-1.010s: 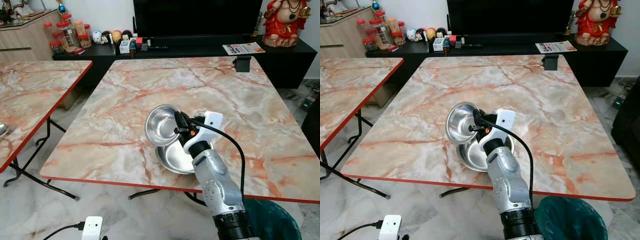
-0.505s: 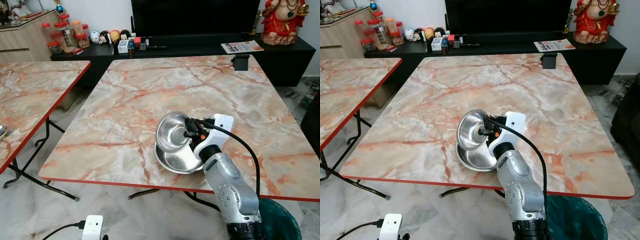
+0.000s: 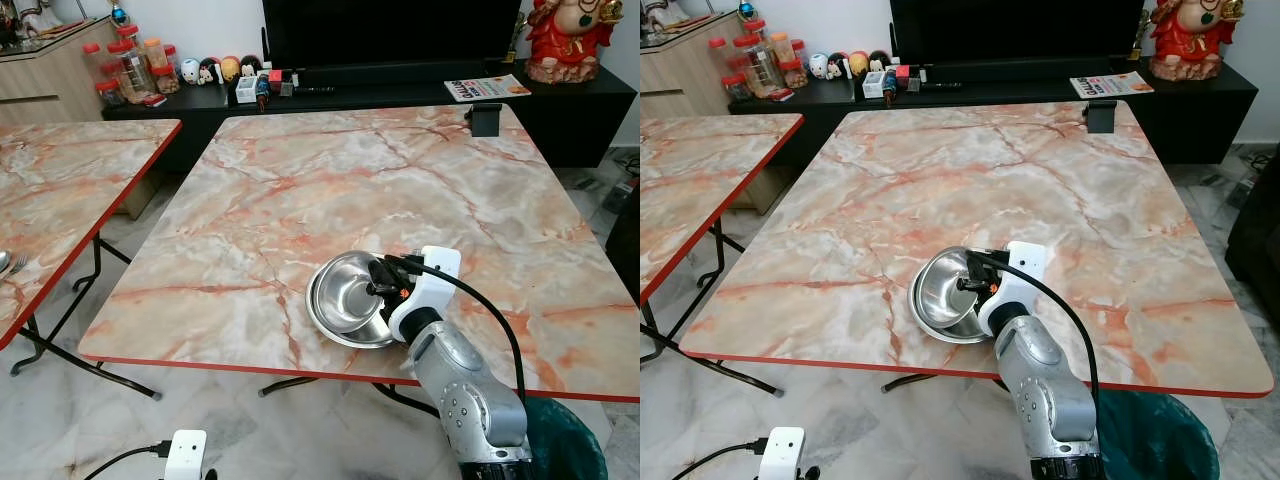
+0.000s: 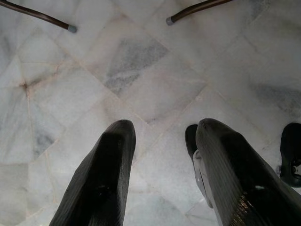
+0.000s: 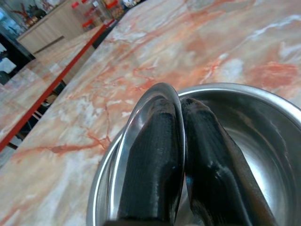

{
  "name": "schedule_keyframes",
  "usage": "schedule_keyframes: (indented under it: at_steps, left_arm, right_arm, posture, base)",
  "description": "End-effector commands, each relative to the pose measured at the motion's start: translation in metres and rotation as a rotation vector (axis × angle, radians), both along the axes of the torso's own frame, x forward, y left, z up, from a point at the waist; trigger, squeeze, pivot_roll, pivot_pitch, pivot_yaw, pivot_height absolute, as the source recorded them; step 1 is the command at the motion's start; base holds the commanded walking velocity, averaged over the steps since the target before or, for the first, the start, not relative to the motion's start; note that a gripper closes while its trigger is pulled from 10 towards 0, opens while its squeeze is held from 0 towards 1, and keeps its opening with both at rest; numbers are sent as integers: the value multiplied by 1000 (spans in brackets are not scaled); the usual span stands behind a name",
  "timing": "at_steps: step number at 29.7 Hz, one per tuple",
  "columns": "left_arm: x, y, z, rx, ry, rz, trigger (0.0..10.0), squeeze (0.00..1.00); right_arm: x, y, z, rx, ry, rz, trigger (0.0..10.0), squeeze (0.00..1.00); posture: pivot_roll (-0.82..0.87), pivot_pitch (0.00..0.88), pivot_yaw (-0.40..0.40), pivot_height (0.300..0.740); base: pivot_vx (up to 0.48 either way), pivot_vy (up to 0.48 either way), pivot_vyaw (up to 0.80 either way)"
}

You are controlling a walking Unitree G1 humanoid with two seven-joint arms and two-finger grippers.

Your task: Setting the table

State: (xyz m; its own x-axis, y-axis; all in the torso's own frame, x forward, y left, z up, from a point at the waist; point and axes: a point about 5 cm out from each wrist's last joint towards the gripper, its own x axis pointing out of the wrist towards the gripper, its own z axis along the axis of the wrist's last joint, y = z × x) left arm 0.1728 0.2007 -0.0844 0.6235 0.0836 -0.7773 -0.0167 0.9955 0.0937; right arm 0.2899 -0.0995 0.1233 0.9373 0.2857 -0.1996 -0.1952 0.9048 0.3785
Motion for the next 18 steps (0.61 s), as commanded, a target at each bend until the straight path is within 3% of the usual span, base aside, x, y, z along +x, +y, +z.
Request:
schedule_keyframes:
  at_steps: [1,7,8,9,10,11,15,16,17,18]
  left_arm:
    - [1,2,0,9,7,-20,10000,0]
    - [2,2,1,9,3,-19,10000,0]
    - [2,2,1,9,1,-21,10000,0]
    - [3,2,1,9,1,-21,10000,0]
    - [3,2,1,9,1,-21,10000,0]
    - [3,2,2,8,0,-21,10000,0]
    - [3,2,2,7,-2,-22,10000,0]
    - [4,2,2,8,-2,-23,10000,0]
    - [4,2,2,7,-3,-23,10000,0]
    - [4,2,2,7,-3,-23,10000,0]
  right_arm:
    - [0,4,0,-1,12,4,10000,0]
    - [-1,4,0,-9,20,9,10000,0]
    - [-1,3,-1,-15,23,7,10000,35]
    - [-2,4,-2,-24,20,24,10000,741]
    - [-2,4,-2,-24,20,24,10000,741]
    - [-2,5,-2,-29,18,32,10000,1000]
    - [-2,5,-2,-45,23,29,10000,1000]
    - [-3,5,-2,-50,25,30,10000,149]
    - [-3,5,-3,-54,25,33,10000,0]
    - [-3,5,-3,-55,24,34,10000,0]
  posture:
    - [-113,28,102,740]
    - [-113,27,103,740]
    - [-113,27,103,740]
    - [-113,29,103,740]
    - [-113,29,103,740]
    - [-113,29,103,740]
    - [-113,29,104,740]
    - [-112,30,105,740]
    - [-112,30,104,740]
    - [-112,30,105,740]
  base:
    - [0,0,0]
    - [0,0,0]
    - [0,0,0]
    - [0,0,0]
    - [0,0,0]
    - [0,0,0]
    - [0,0,0]
    - [0,0,0]
    - [0,0,0]
    - [0,0,0]
